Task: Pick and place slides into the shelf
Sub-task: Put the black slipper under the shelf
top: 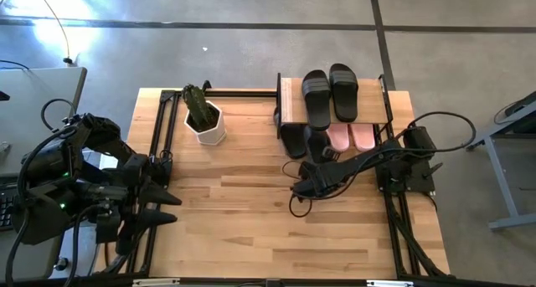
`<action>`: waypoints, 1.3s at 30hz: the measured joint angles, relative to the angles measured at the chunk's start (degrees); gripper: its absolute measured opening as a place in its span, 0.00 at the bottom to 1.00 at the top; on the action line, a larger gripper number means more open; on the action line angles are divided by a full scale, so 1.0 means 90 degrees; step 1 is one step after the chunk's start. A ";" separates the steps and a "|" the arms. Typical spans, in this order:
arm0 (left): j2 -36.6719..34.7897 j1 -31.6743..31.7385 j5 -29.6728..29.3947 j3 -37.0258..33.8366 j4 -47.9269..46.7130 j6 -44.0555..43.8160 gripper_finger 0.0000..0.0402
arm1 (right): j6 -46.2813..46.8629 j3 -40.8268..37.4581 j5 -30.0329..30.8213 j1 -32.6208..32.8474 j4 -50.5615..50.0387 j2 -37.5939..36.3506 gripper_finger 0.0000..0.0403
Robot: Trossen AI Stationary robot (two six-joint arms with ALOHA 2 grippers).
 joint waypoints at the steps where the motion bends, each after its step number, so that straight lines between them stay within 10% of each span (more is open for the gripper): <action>1: 0.0000 -0.0002 0.0020 0.0000 0.0002 0.0000 0.39 | -0.0103 0.0000 -0.0130 -0.0011 0.0092 0.0000 0.47; 15: 0.0000 0.0000 0.0182 0.0000 0.0012 -0.0050 0.39 | -0.0382 0.0000 -0.0999 -0.0262 0.0200 0.0000 0.52; 39: 0.0381 0.0002 0.2732 -0.0002 0.0016 -0.1026 0.39 | -0.1563 0.0012 -0.2426 -0.0904 0.0391 -0.0171 0.52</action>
